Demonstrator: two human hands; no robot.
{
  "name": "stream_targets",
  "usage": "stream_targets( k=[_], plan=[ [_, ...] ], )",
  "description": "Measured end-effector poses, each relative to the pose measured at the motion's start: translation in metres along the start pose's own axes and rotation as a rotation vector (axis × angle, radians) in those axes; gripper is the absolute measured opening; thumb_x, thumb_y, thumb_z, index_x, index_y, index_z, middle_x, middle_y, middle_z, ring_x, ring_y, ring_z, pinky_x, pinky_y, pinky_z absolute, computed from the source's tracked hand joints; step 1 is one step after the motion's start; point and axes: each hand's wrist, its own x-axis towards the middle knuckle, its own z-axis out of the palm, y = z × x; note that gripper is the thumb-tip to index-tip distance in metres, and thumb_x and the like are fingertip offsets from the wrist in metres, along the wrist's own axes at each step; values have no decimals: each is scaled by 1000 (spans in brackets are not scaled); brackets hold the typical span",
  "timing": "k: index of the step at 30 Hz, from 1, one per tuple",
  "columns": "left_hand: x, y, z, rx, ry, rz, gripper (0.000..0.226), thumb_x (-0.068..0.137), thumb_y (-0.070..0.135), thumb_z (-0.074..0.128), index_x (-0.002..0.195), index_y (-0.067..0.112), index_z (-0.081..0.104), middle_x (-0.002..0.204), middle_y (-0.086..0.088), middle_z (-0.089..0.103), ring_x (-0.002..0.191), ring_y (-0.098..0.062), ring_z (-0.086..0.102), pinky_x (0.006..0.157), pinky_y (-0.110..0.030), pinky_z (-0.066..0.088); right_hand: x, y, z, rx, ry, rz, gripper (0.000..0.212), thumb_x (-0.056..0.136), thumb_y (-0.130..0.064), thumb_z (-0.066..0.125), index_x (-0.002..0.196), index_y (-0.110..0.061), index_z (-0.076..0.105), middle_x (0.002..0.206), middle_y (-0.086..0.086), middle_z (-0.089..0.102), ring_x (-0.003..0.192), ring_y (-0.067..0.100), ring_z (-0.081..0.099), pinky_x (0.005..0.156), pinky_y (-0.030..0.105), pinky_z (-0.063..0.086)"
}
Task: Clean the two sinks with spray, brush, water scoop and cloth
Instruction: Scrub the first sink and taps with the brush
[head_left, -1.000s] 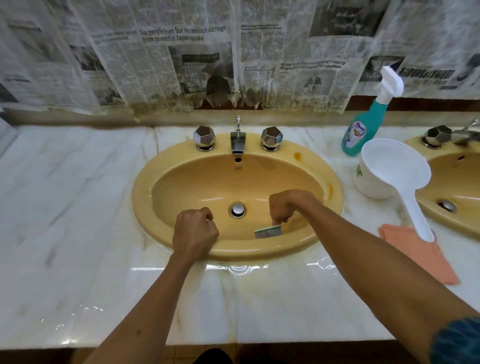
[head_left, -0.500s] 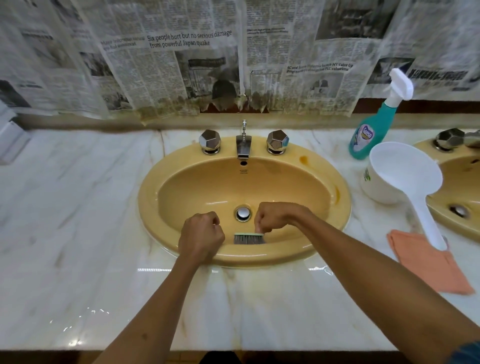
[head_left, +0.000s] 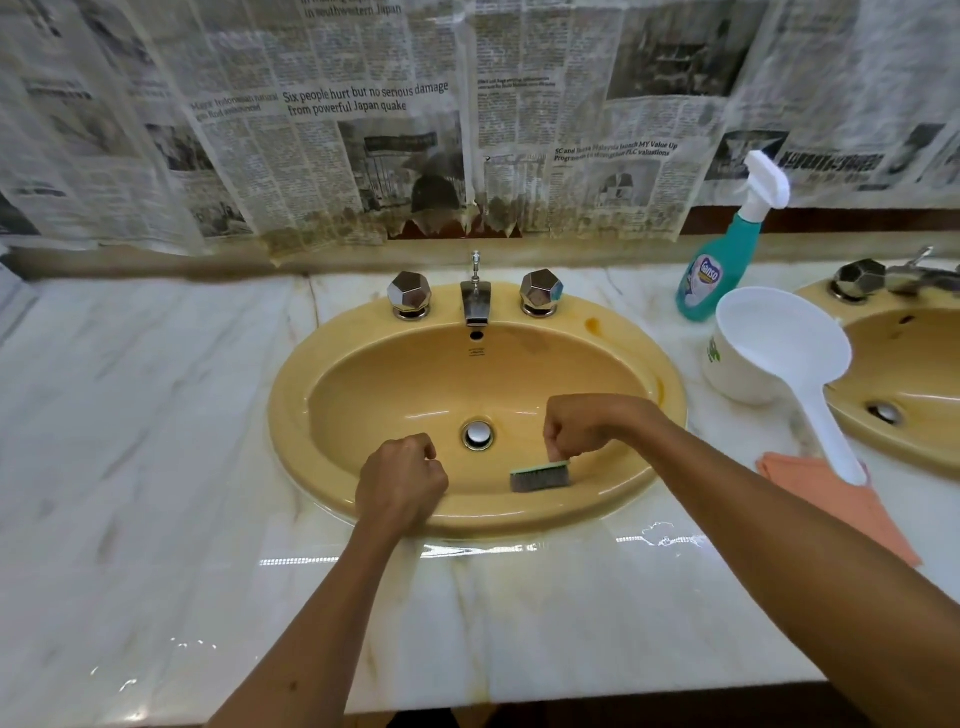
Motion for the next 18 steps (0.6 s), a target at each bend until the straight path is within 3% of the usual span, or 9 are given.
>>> stream_targets(
  k=[2,4,8,10,14,16,18],
  plan=[
    [1,0,0,16,-20,-1,25,83,19,50,99,22,69,96,-5,70,80,-27,57,66,-30,44,-11,7,0,-165,80,122,11,89,-19,60,93,-11,68,90,-2,66,88,20,55,90,41,37],
    [1,-1,0,31,-45,9,25,83,18,50,99,23,69,96,-5,69,78,-26,53,66,-29,41,-13,-8,15,-118,185,134,12,90,-23,60,97,-16,67,101,-2,69,100,23,58,98,46,31],
    [2,-3,-1,65,-84,57,24,84,20,49,97,22,68,96,-5,70,80,-28,56,65,-30,40,-23,-54,61,93,393,1,14,93,-27,59,88,-22,71,96,-6,70,95,18,58,84,38,24],
    [2,-4,-1,81,-92,86,24,84,19,47,97,22,68,96,-5,70,85,-29,60,65,-30,41,-39,-47,66,-7,506,104,11,92,-26,57,88,-25,68,93,-8,69,95,18,59,82,38,23],
    [1,-6,-2,84,-113,145,28,86,19,45,99,22,69,98,-4,71,88,-29,61,66,-30,39,-64,-20,64,-92,592,493,12,90,-24,56,99,-23,65,93,-2,69,95,24,60,89,41,27],
    [1,-6,-3,86,-130,168,28,87,20,44,99,22,69,98,-4,71,87,-29,60,66,-31,40,-63,-41,73,-109,634,524,13,91,-24,55,98,-24,65,92,-1,69,95,25,59,88,41,27],
    [2,-6,-4,95,-152,184,28,87,20,43,99,22,68,98,-5,70,82,-28,55,67,-31,39,-60,-74,93,-126,663,403,16,93,-24,52,96,-24,67,94,0,68,97,26,55,83,40,25]
  ],
)
